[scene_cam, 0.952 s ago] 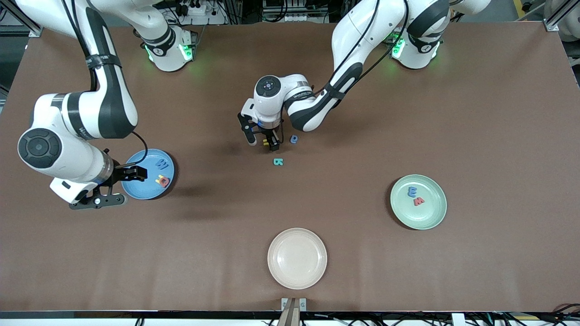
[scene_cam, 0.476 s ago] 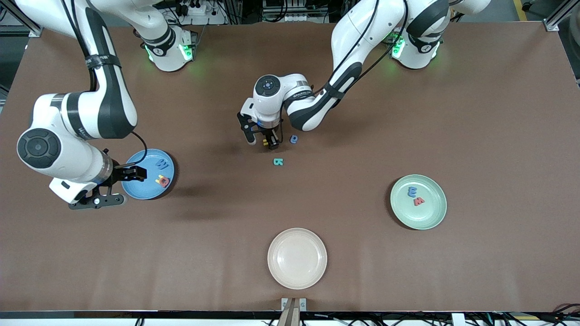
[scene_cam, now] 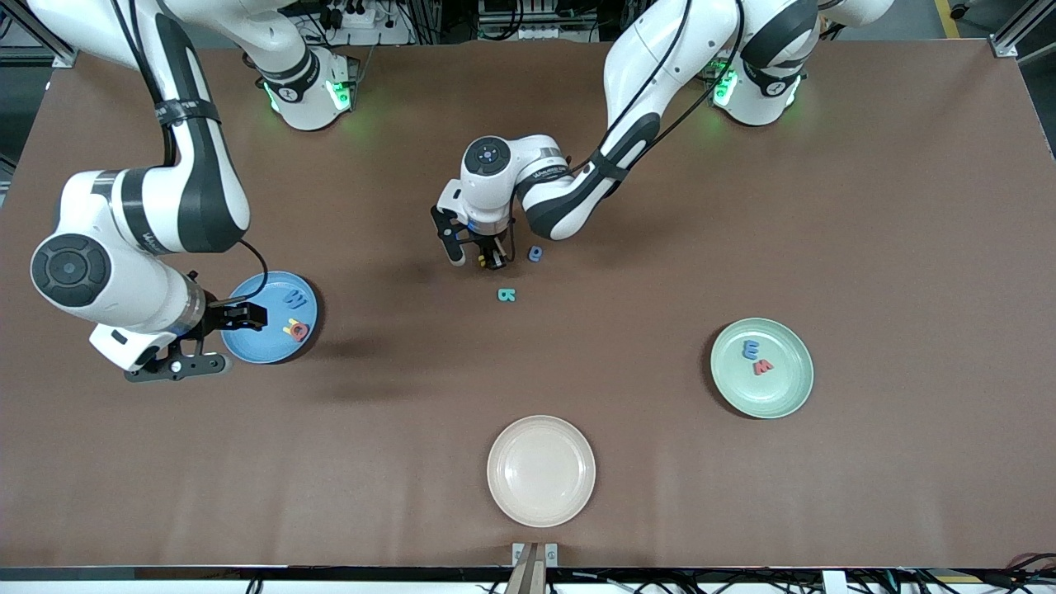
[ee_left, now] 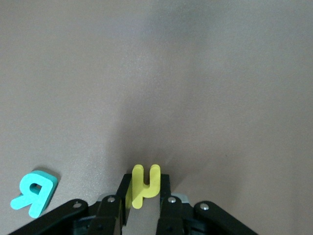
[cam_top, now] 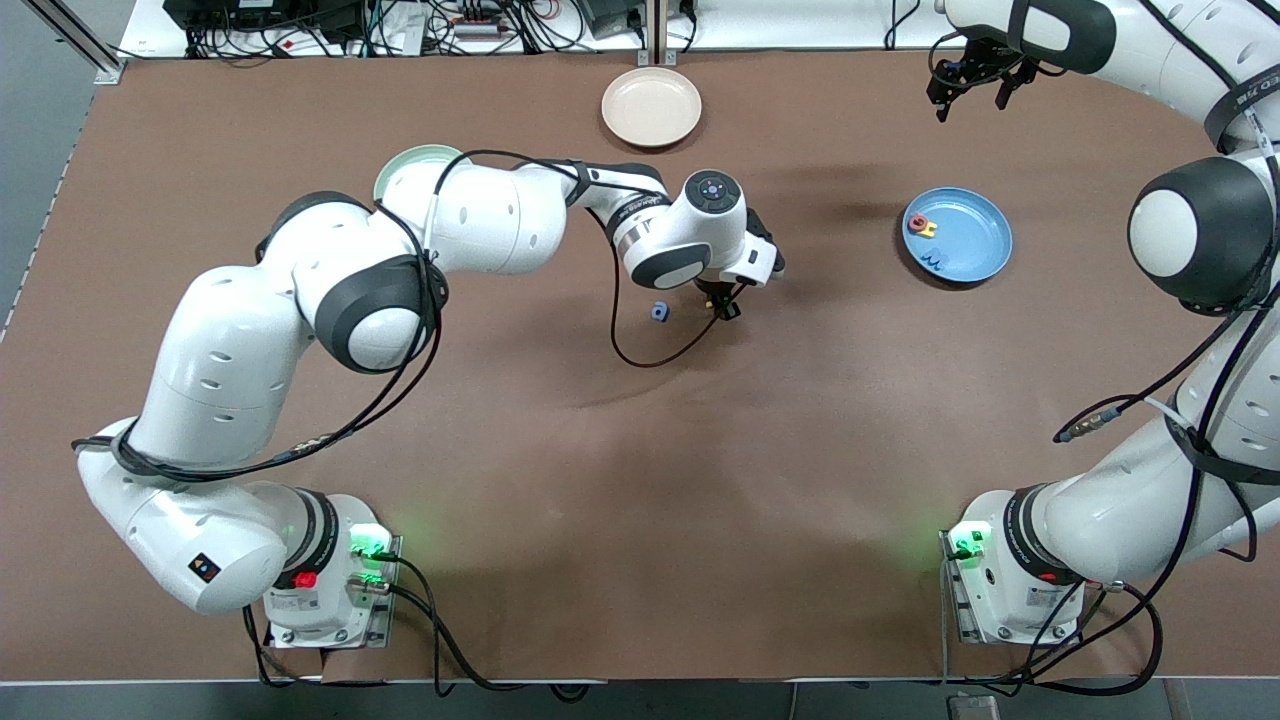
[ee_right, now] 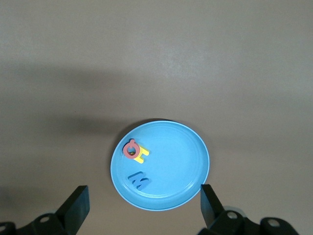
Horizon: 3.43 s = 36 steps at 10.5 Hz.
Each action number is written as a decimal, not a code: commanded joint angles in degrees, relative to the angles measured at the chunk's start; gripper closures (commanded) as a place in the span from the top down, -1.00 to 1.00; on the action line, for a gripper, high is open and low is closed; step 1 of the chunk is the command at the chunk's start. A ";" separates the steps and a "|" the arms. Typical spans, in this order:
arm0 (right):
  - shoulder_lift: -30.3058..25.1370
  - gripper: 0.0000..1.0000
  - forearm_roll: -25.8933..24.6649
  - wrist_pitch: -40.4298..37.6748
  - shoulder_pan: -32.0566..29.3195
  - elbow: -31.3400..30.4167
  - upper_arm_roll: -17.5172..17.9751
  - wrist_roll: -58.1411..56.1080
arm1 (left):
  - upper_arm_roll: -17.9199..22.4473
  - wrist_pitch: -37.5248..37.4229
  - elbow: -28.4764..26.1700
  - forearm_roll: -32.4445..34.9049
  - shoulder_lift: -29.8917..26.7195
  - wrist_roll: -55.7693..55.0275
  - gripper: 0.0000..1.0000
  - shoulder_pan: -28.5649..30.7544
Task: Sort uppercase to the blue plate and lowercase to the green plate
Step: 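Carry the yellow h to the green plate while the right gripper reaches the k, then release the yellow h on the green plate while the right gripper grasps the k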
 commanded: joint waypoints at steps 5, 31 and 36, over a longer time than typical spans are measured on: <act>-2.37 1.00 3.61 -0.91 1.72 -0.83 0.25 1.69 | -0.29 -16.20 0.07 -4.68 -10.81 0.09 -1.00 9.69; 19.07 0.40 9.61 39.08 31.08 -7.69 7.99 49.00 | -0.55 -28.97 -5.29 -10.41 -15.65 0.71 1.00 48.85; 18.98 0.09 9.61 38.47 30.56 -7.51 7.90 47.76 | -1.86 -30.11 -5.29 -11.02 -17.94 -10.08 1.00 43.05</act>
